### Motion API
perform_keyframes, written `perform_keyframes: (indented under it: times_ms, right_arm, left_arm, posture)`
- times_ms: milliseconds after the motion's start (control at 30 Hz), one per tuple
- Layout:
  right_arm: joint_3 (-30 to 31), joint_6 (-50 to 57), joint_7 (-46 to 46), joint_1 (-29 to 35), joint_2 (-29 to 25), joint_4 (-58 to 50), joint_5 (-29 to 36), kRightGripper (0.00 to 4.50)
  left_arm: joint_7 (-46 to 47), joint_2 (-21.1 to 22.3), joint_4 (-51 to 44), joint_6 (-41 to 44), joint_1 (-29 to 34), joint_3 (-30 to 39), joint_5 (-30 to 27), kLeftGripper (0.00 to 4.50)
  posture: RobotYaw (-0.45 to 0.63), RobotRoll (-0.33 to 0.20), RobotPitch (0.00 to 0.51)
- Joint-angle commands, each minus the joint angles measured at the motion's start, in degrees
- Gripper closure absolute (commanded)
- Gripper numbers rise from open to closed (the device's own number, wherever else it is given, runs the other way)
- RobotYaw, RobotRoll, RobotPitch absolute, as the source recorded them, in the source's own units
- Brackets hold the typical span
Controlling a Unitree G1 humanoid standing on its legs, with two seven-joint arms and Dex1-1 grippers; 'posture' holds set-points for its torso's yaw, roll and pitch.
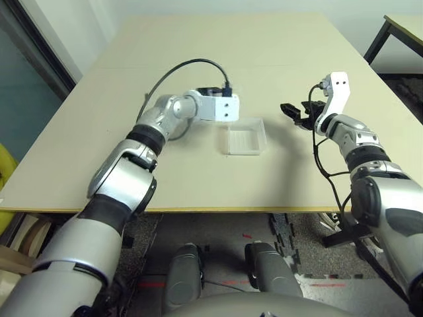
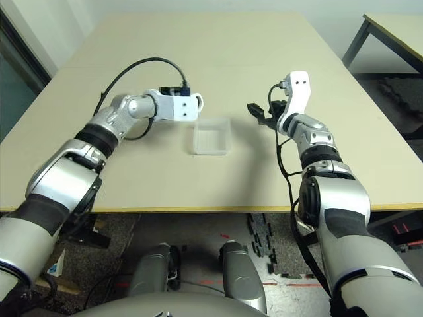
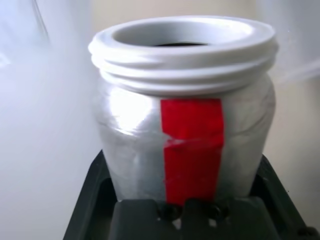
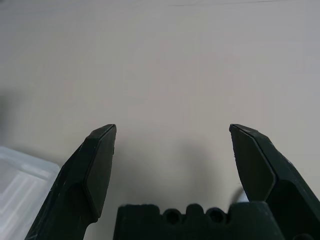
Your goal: Pour the medicine from the bottle into the box.
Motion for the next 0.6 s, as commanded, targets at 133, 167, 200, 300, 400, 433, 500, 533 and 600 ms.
perform_keyframes:
  times_ms: [133, 167, 200, 300, 400, 433, 500, 533, 600]
  right_arm:
    - [-1.33, 0.28, -1.14, 0.35, 1.01, -0.56, 1.51, 0.0]
    - [-1.54, 0.3, -1.31, 0.41, 1.15, -0.63, 1.75, 0.0]
    - [-1.72, 0.27, -1.48, 0.45, 1.23, -0.68, 1.93, 0.0]
    - [-2.47, 0.46, -2.03, 0.79, 1.32, -0.9, 2.75, 0.0]
    - [-2.59, 0.53, -2.05, 1.3, 1.33, -1.27, 2.87, 0.0]
    - [-2.61, 0.55, -2.03, 1.47, 1.32, -1.38, 2.92, 0.0]
    - [-2.48, 0.6, -1.83, 1.74, 1.26, -1.55, 2.86, 0.0]
    - [-2.17, 0.52, -1.43, 1.91, 1.18, -1.66, 2.62, 0.0]
    - [0.46, -1.92, 1.04, 2.76, 0.49, -2.53, 0.21, 0.0]
  left_arm:
    - [13.86, -3.11, 4.98, -2.69, -7.32, -17.2, 19.63, 1.83]
    - [14.81, -3.6, 5.46, -2.86, -7.93, -19.04, 21.53, 1.83]
    - [15.37, -4.13, 5.97, -3.32, -8.38, -20.15, 22.62, 1.83]
    - [17.0, -5.7, 6.96, -3.61, -9.43, -22.15, 24.75, 1.83]
    - [17.18, -6.83, 7.79, -3.14, -10.11, -22.55, 25.47, 1.83]
    - [16.73, -7.13, 8.07, -3.17, -10.3, -22.08, 25.08, 1.83]
    - [15.46, -7.45, 8.56, -3.28, -10.54, -20.78, 23.85, 1.83]
    - [14.29, -7.53, 8.84, -3.51, -10.54, -19.6, 22.65, 1.83]
    - [12.24, -7.51, 9.18, -3.85, -10.38, -17.64, 20.67, 1.83]
  posture:
    - [-0.22, 0.0, 0.022]
    - [-0.23, 0.0, 0.022]
    - [-0.23, 0.0, 0.024]
    - [-0.24, 0.0, 0.029]
    - [-0.25, 0.0, 0.035]
    - [-0.25, 0.0, 0.035]
    - [-0.25, 0.0, 0.038]
    - [-0.25, 0.0, 0.038]
    - [-0.24, 0.0, 0.041]
